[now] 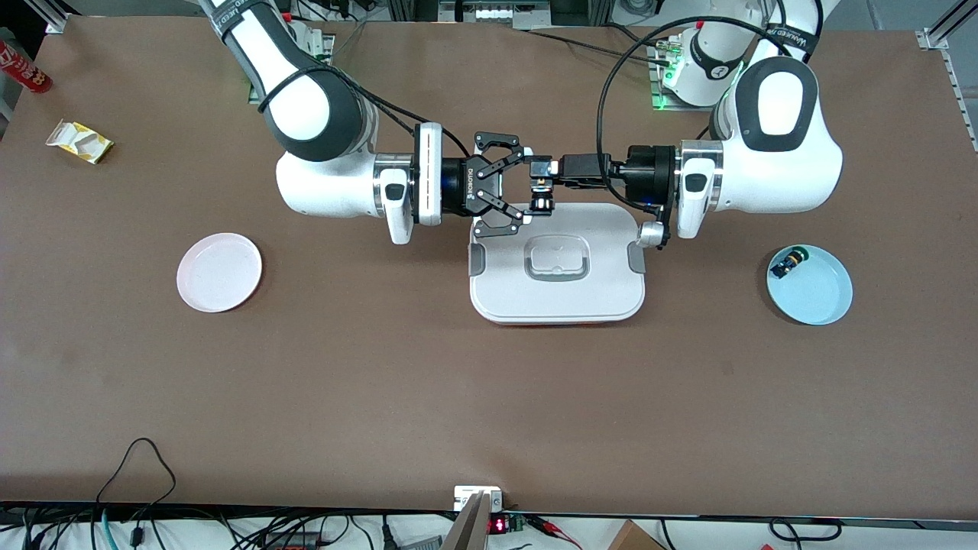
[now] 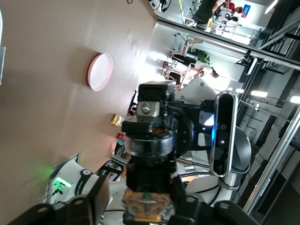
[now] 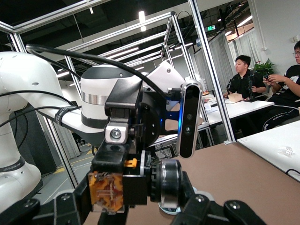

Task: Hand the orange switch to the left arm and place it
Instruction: 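Grasp the switch with the left gripper while the right gripper releases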

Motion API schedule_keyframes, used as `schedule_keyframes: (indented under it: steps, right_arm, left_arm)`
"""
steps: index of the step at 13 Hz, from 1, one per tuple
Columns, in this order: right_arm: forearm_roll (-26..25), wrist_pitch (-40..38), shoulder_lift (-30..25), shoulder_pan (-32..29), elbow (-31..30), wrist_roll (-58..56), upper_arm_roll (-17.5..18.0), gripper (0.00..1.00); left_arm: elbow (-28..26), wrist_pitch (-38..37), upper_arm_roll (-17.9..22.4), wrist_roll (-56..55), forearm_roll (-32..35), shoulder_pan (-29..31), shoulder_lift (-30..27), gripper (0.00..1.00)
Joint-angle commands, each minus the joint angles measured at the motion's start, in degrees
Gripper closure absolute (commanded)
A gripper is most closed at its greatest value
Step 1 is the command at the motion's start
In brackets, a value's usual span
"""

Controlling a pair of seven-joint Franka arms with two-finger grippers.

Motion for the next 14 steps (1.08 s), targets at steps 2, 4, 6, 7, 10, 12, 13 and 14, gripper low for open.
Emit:
schedule_keyframes:
  steps: [2, 4, 6, 7, 10, 12, 13, 14]
  right_arm:
    - [1.6, 0.9, 0.1, 3.0, 0.7, -2.1, -3.0, 0.92]
    - [1.7, 0.9, 0.1, 3.2, 0.7, -2.1, -3.3, 0.92]
    - [2.1, 0.9, -0.1, 3.0, 0.7, -1.1, -3.3, 0.43]
    - [2.3, 0.9, -0.3, 3.0, 0.6, -0.9, -3.3, 0.01]
    - [2.2, 1.0, -0.7, 2.7, -0.2, -0.7, -3.8, 0.00]
    - [2.2, 1.0, -1.1, 2.7, -0.3, -0.7, -4.6, 0.00]
    - [2.1, 1.0, -1.1, 2.5, -0.5, -0.7, -4.6, 0.00]
    - [2.1, 1.1, -1.6, 2.3, -1.4, -0.9, -4.7, 0.00]
  left_arm:
    - [-1.0, 0.3, -0.5, 1.4, -1.2, 0.5, -0.7, 0.79]
    - [-1.0, 0.2, -0.5, 1.3, -1.2, 0.6, -0.7, 0.79]
    - [-1.0, 0.2, -0.5, 1.3, -1.2, 0.7, -0.7, 0.79]
    - [-1.0, 0.0, -0.5, 1.2, -1.2, 0.8, -0.9, 0.79]
    - [-1.0, -0.1, -0.5, 1.3, -1.2, 0.9, -1.0, 0.79]
    - [-1.0, -0.3, -0.4, 1.6, -1.0, 1.0, -1.1, 0.79]
    - [-0.9, -0.3, -0.4, 1.7, -0.9, 1.0, -1.1, 0.79]
    - [-0.6, -0.4, -0.4, 1.7, -0.2, 1.0, -1.1, 0.79]
